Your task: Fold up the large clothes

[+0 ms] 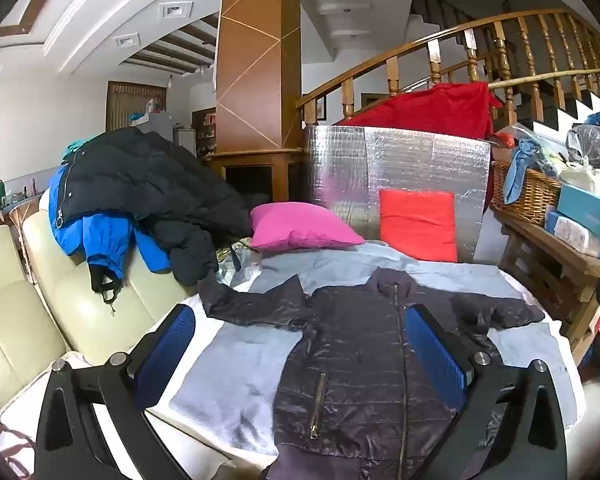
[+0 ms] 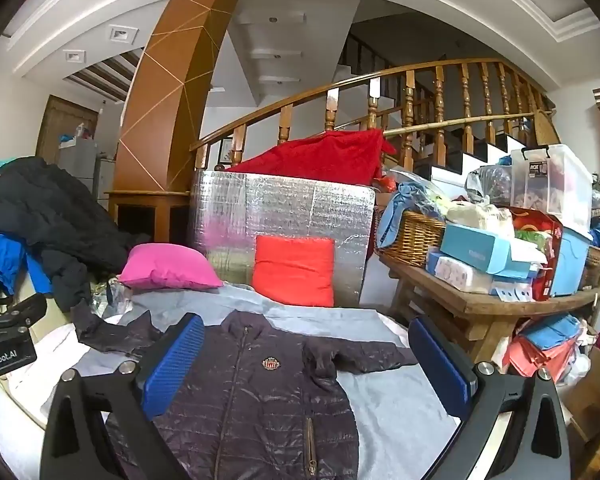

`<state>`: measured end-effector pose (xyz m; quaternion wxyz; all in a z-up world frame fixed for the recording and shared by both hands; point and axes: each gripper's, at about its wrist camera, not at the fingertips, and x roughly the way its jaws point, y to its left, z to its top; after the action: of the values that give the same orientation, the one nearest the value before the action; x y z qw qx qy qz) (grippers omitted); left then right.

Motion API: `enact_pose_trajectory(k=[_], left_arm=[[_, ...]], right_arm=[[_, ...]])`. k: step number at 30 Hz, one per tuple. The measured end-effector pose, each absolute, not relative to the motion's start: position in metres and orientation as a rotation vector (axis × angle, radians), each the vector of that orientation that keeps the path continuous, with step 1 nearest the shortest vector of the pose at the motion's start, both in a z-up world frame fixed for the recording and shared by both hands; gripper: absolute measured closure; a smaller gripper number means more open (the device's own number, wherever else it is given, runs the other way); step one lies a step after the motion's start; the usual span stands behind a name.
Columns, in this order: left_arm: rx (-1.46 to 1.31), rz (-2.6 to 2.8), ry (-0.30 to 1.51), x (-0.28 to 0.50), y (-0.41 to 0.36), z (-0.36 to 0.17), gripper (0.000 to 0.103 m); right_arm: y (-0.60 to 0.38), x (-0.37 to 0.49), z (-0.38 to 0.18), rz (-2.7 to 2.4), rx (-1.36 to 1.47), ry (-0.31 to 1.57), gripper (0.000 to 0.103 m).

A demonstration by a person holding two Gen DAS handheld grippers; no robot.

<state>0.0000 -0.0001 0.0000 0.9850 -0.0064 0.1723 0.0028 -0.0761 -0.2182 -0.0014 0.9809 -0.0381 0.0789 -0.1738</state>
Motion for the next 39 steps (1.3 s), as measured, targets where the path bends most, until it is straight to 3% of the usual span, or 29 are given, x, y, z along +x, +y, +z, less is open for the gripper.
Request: enact_pose_trajectory(k=[39], left_arm=[[0.055, 0.038, 0.317, 0.000, -0.002, -0.012, 0.000]], right_arm=[[-0.215, -0.067, -0.015, -0.353, -0.085, 0.193, 0.000]])
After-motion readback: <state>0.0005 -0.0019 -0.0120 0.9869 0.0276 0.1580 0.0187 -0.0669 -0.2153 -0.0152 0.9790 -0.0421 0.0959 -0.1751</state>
